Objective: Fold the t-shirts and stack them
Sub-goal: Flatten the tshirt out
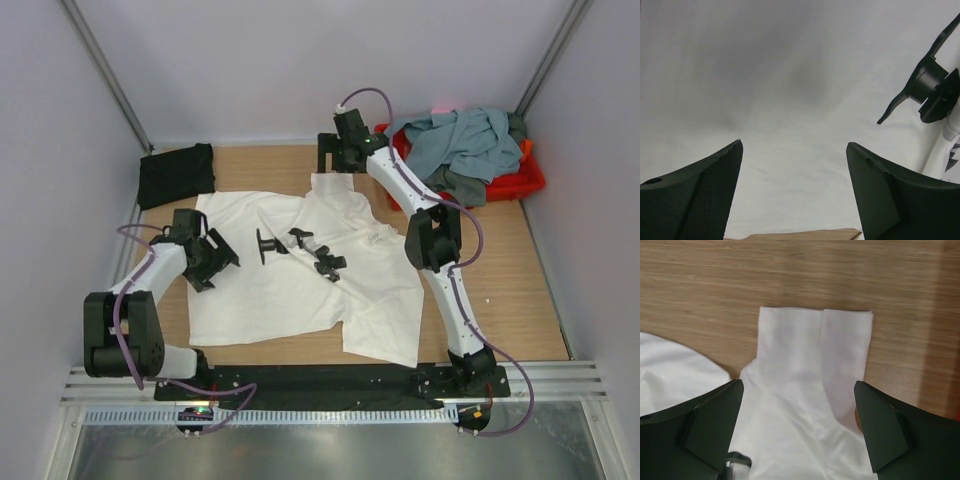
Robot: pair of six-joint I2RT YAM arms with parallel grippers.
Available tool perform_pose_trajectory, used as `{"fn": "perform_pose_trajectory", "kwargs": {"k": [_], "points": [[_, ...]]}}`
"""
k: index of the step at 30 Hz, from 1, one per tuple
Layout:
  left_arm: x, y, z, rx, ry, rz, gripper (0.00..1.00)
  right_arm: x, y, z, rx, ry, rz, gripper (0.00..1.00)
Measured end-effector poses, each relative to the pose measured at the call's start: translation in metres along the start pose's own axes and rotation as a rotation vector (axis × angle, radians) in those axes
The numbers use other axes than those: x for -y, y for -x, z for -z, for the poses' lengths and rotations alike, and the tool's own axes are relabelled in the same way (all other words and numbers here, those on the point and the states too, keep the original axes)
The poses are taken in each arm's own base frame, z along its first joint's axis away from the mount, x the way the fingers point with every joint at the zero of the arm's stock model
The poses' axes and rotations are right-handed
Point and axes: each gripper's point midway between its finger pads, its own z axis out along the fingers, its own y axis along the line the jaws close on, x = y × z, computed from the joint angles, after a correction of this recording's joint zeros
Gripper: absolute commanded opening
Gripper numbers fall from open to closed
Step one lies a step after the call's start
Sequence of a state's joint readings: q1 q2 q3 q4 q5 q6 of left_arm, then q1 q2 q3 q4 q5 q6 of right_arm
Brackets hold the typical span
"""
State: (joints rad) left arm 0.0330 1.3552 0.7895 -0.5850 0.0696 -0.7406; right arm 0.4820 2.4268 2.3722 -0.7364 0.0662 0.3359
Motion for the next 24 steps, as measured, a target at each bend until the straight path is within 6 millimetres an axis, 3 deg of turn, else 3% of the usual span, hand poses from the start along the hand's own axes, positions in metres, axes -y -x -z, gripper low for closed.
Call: {"fn": "perform_pose_trajectory", "kwargs": {"k": [2, 7, 10, 14, 19, 24], "points": [[0.003, -0.007, -0.01, -0.029, 0.008, 0.0, 0.84, 0.013, -0.002, -0.02, -0.007, -0.015, -0.006, 0.99], [0.006, -0.004, -0.023, -0.026, 0.005, 0.02, 0.84, 0.057, -0.052, -0.063, -0.145, -0.078, -0.013, 0.96], [0.009, 0.002, -0.024, -0.001, -0.002, 0.019, 0.81, 0.059, -0.042, -0.058, -0.118, -0.065, -0.011, 0.88], [0.008, 0.006, -0.022, 0.029, -0.002, 0.022, 0.74, 0.065, -0.046, -0.059, -0.129, -0.078, -0.001, 0.6], [0.001, 0.008, -0.021, 0.063, 0.022, 0.036, 0.7, 0.072, -0.048, -0.059, -0.132, -0.112, 0.023, 0.52], [-0.007, 0.004, -0.024, 0.062, 0.046, 0.041, 0.64, 0.081, -0.046, -0.058, -0.123, -0.155, 0.05, 0.34]]}}
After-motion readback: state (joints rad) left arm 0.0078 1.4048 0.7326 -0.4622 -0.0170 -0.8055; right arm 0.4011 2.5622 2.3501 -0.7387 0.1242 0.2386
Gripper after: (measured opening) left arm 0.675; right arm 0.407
